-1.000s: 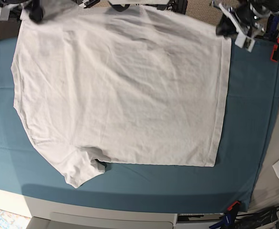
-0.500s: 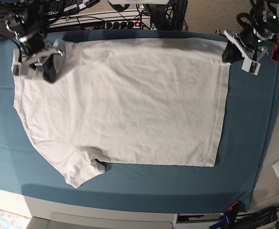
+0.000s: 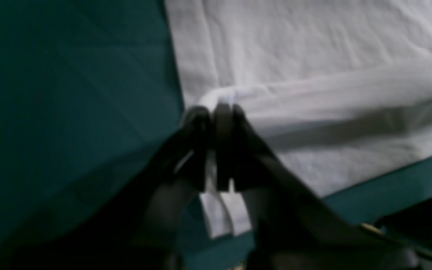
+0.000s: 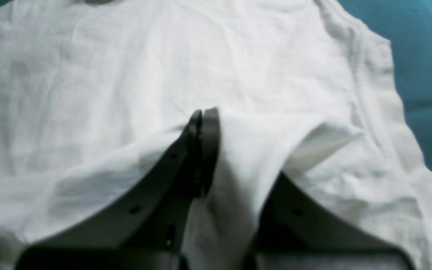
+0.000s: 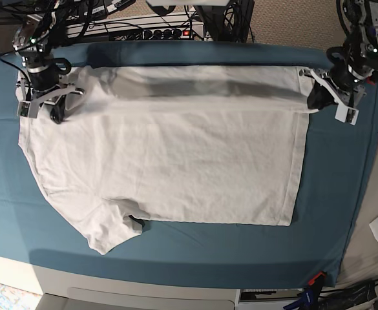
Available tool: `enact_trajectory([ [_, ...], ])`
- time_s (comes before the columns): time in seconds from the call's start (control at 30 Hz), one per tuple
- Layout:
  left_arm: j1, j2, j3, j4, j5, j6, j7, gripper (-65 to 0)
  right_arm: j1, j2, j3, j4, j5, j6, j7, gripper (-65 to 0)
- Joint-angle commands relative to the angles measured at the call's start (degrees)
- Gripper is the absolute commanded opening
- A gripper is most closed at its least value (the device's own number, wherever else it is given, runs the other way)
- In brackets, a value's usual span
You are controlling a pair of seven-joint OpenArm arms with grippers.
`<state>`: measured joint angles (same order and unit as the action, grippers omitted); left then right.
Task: Fold the T-shirt properly
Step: 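Lift the shirt edge with both grippers and fold it over, then release the folded edge and raise both grippers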
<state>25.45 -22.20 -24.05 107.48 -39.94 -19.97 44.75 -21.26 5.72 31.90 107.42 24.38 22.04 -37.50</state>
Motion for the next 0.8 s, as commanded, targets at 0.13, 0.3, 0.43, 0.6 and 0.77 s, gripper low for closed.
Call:
enact_trajectory([
  [0.13,-0.39,-1.51,-0.44,-0.17,0.35,0.44,-1.99,-65.0,3.02,0.79,0.44,-5.49,0.20,-0.63,2.27,-65.0],
  [0.3,-0.42,-1.51,-0.44,-0.17,1.95,0.44,-3.43,-38.8,3.45,0.81,0.46,-9.27,0.17,5.09,2.84,-50.7],
  [0.43,-0.37,-2.16,-0.52,0.04,8.61,4.92,-3.87,-30.4,3.52,0.81,4.31,-7.76,0.24,4.42,3.67,-30.8],
  [0.6,-0.33,-5.86,-2.40,1.16,12.28,6.01,-2.69,-30.4,3.45,2.82,19.26,-3.30,3.67,3.32,1.36,-30.8],
  [0.77,0.48,-8.02,-6.93,4.52,11.72,6.01,-1.84,-30.4,0.24,8.24,33.29,-3.28,9.16,1.01,-2.05,-30.8],
])
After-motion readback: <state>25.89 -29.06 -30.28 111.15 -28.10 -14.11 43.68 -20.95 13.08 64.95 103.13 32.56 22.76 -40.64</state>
